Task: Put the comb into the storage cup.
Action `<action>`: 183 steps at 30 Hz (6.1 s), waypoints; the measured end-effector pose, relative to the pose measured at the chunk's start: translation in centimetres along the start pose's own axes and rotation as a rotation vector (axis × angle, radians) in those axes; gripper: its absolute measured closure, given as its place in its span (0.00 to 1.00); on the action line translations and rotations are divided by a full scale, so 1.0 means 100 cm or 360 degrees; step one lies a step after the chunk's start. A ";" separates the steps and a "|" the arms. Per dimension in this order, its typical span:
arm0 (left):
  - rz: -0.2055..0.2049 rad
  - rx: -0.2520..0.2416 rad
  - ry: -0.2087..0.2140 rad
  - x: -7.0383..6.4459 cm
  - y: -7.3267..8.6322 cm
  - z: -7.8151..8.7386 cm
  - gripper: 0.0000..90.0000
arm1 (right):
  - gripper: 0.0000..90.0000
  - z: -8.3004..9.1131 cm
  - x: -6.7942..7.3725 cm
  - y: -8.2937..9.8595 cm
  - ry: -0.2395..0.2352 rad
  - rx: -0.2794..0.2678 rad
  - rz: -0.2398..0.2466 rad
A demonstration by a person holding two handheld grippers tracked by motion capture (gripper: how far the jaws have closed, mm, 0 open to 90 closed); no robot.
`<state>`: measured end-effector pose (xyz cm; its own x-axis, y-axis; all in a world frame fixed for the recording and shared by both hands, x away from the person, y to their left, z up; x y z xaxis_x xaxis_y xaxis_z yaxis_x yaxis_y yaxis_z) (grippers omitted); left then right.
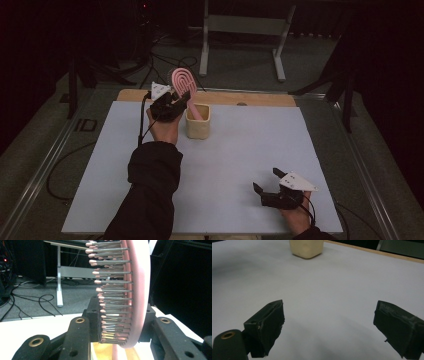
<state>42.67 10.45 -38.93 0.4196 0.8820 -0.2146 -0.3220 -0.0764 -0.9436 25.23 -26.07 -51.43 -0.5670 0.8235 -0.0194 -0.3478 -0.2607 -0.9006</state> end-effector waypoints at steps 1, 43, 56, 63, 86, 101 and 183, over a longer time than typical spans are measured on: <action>0.0000 0.0000 0.0000 0.000 0.000 0.000 0.72 | 0.11 0.000 0.000 0.000 0.0000 0.0000 0.0000; 0.0090 0.0054 0.0029 -0.007 0.036 -0.014 0.71 | 0.11 0.001 -0.002 0.002 0.0006 0.0013 0.0007; 0.0075 0.0088 0.0045 -0.010 0.043 -0.016 0.71 | 0.13 0.001 0.000 0.002 0.0012 0.0014 0.0012; 0.0034 0.0129 0.0042 -0.014 0.050 -0.021 0.70 | 0.14 0.001 0.000 0.002 0.0025 0.0016 0.0018; 0.0037 0.0216 0.0040 -0.005 0.062 -0.021 0.56 | 0.14 0.001 0.001 0.002 0.0028 0.0019 0.0021; 0.0005 0.0246 -0.0148 0.005 0.071 -0.015 0.19 | 0.15 0.000 0.001 0.002 0.0028 0.0020 0.0019; -0.0360 0.0340 0.0028 0.012 0.134 0.110 0.00 | 0.15 0.001 0.003 0.001 0.0033 0.0022 0.0028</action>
<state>29.50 15.61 -49.07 0.5147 0.8573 -0.0114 -0.3893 0.2219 -0.8940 24.95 -25.88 -51.54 -0.5575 0.8290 -0.0441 -0.3485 -0.2819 -0.8939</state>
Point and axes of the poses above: each handheld gripper's, and its own axes: z roughly backward along the jaws, y roughly out of its underside, x roughly to its left, the point moved 1 cm from there along -z, roughly forward along the jaws, and after that the axes turned 1 degree about y, right-handed, at the moved point
